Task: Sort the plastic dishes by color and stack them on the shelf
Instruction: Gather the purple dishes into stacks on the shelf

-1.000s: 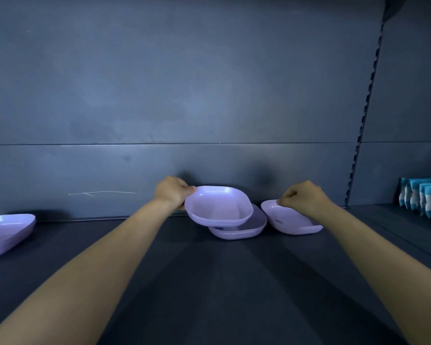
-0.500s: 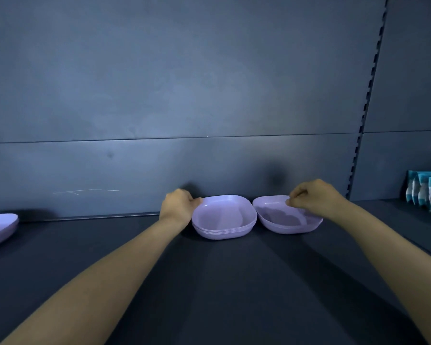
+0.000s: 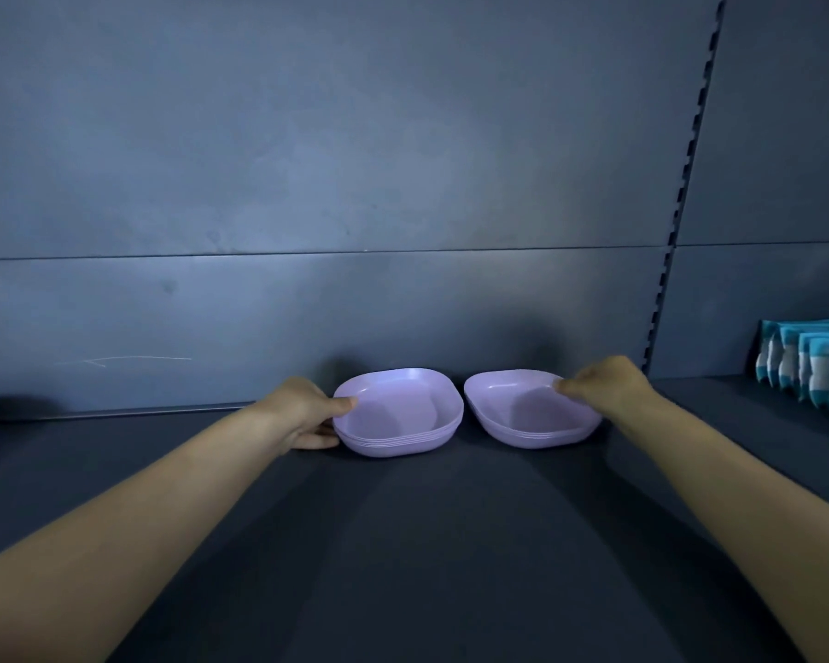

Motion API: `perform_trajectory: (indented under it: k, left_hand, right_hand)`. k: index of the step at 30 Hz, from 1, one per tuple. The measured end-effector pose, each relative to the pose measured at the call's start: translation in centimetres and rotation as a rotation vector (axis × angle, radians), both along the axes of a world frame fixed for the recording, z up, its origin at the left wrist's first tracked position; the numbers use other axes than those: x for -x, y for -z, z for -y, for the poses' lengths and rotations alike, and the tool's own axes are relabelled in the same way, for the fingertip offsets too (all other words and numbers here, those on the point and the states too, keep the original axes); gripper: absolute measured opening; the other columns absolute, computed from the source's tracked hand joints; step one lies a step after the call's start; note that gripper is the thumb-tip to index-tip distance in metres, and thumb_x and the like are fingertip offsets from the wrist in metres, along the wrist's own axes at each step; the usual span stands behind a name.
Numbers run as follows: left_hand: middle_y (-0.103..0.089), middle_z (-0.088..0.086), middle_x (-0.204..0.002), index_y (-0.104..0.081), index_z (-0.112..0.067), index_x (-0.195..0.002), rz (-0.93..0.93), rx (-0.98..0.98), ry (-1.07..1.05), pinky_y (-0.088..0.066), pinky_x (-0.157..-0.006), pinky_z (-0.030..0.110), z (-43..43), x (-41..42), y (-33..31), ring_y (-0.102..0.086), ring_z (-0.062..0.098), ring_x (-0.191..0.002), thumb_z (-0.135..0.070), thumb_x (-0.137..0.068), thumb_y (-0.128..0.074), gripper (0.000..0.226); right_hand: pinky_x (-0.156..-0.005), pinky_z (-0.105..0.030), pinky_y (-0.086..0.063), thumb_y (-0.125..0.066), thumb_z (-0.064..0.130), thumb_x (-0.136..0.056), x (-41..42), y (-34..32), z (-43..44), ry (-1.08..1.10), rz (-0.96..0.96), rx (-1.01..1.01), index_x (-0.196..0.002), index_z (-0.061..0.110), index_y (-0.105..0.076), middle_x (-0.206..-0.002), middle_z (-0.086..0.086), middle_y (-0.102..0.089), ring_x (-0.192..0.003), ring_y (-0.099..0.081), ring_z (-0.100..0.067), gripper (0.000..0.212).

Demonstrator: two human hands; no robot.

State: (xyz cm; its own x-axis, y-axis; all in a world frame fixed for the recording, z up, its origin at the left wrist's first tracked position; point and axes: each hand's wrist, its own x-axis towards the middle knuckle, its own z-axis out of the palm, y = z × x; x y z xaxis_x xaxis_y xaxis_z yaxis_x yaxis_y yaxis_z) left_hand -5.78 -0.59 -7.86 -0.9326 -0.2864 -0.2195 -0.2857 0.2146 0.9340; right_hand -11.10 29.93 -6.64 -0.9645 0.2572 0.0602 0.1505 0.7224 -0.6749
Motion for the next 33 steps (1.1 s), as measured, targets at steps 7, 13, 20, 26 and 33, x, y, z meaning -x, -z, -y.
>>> perform_trajectory:
  k: [7, 13, 20, 26, 33]
  left_hand:
    - [-0.057, 0.006, -0.077, -0.051, -0.005, -0.076, 0.019, -0.145, -0.048, -0.053, -0.068, 0.029, -1.0, -0.8, -0.6, -0.053, 0.014, -0.066, -0.009, -0.088, -0.063, 0.017]
    - [-0.059, 0.007, -0.082, -0.054, -0.007, -0.088, 0.033, -0.258, -0.042, -0.053, -0.039, 0.024, -1.0, -2.1, -1.1, -0.057, 0.018, -0.071, -0.016, -0.093, -0.056, 0.010]
    - [-0.062, 0.006, -0.102, -0.048, -0.012, -0.123, -0.011, -0.349, -0.007, -0.058, -0.050, 0.039, -0.5, -4.3, -0.9, -0.063, 0.025, -0.082, -0.026, -0.098, -0.046, 0.029]
    - [-0.061, 0.006, -0.109, -0.046, -0.010, -0.127, -0.155, -0.327, -0.007, -0.060, -0.051, 0.034, 1.9, -7.7, -1.6, -0.063, 0.023, -0.083, -0.019, -0.097, -0.048, 0.031]
    - [-0.063, 0.003, -0.101, -0.052, -0.014, -0.109, -0.276, -0.277, -0.073, -0.060, -0.055, 0.033, 7.0, -13.6, -2.8, -0.064, 0.021, -0.083, -0.015, -0.097, -0.047, 0.013]
  right_hand:
    - [-0.039, -0.022, -0.047, -0.069, -0.004, -0.079, -0.3, 0.8, -1.3, -0.064, 0.100, 0.517, -0.065, 0.001, -0.052, -0.069, -0.010, -0.053, -0.060, -0.050, -0.020, 0.023]
    - [-0.034, -0.020, -0.050, -0.066, -0.004, -0.082, -1.5, 0.2, -0.9, -0.094, 0.169, 0.726, -0.074, 0.001, -0.056, -0.077, -0.011, -0.059, -0.066, -0.057, -0.021, 0.014]
    - [-0.042, -0.024, -0.055, -0.065, 0.006, -0.086, -3.5, -0.1, 1.0, -0.212, 0.194, 0.807, -0.088, 0.005, -0.058, -0.085, -0.008, -0.064, -0.070, -0.061, -0.021, 0.008]
    - [-0.051, -0.025, -0.054, -0.062, 0.009, -0.087, -5.6, -0.8, 3.5, -0.325, 0.121, 0.871, -0.089, 0.012, -0.061, -0.086, -0.003, -0.067, -0.073, -0.064, -0.017, 0.004]
    - [-0.051, -0.024, -0.055, -0.060, 0.006, -0.089, -9.0, -1.9, 9.1, -0.426, 0.090, 0.883, -0.091, 0.011, -0.060, -0.087, -0.002, -0.066, -0.074, -0.064, -0.018, 0.005]
